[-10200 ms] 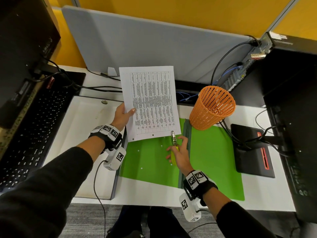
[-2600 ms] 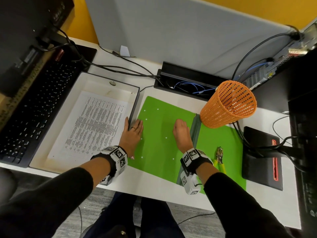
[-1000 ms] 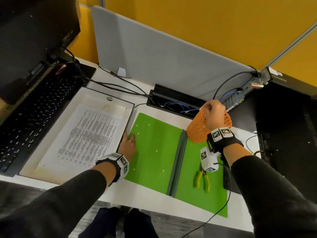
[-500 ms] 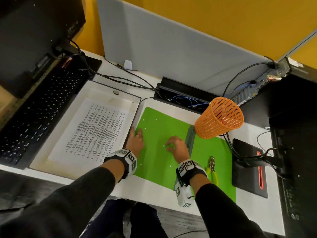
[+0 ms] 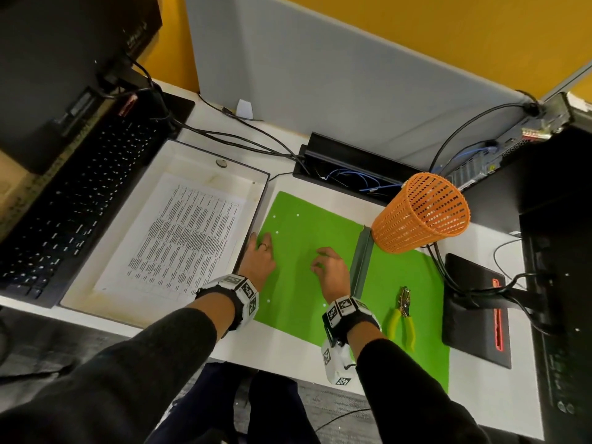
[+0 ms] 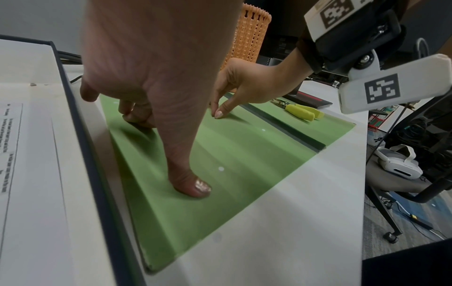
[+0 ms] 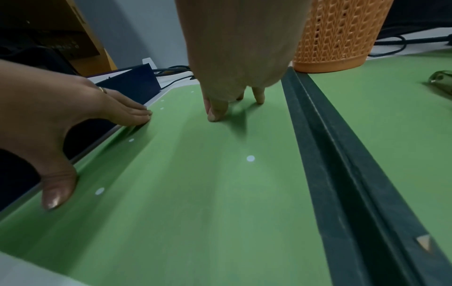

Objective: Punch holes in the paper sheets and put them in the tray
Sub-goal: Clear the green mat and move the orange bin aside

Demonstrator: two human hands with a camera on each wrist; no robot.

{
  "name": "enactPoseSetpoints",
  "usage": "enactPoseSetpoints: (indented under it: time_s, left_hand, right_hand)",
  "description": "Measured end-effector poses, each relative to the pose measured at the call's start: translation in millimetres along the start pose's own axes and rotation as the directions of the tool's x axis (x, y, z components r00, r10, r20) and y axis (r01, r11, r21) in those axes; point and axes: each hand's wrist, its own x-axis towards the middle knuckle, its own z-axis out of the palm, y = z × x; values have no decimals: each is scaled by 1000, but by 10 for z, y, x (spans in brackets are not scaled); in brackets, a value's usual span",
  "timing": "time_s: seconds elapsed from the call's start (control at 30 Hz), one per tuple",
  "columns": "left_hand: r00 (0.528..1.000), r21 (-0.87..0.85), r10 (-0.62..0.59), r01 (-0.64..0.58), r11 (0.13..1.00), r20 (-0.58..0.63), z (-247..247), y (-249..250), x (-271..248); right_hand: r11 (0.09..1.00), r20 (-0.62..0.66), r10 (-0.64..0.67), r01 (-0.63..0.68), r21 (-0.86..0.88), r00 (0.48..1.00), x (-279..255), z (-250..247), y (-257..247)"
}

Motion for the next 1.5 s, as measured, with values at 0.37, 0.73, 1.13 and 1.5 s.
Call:
enactPoseSetpoints:
  time_s: [0.37, 0.73, 1.13, 1.5]
  left_hand:
    - [999, 0, 26, -26, 1000, 39, -11, -6, 31]
    - [999, 12, 22, -23, 1000, 41, -3, -8, 20]
    - [998, 11, 31, -32, 999, 47, -18, -13, 22]
    - [999, 15, 32, -32, 999, 44, -24, -2, 20]
  right_hand:
    - [978, -6, -20, 18, -208, 1000, 1, 123, -18]
    - [989, -30, 17, -22, -145, 999, 34, 190, 56]
    - [998, -51, -43, 44, 33, 998, 4, 92, 91]
    - [994, -70, -98, 95, -50, 993, -19, 79, 76]
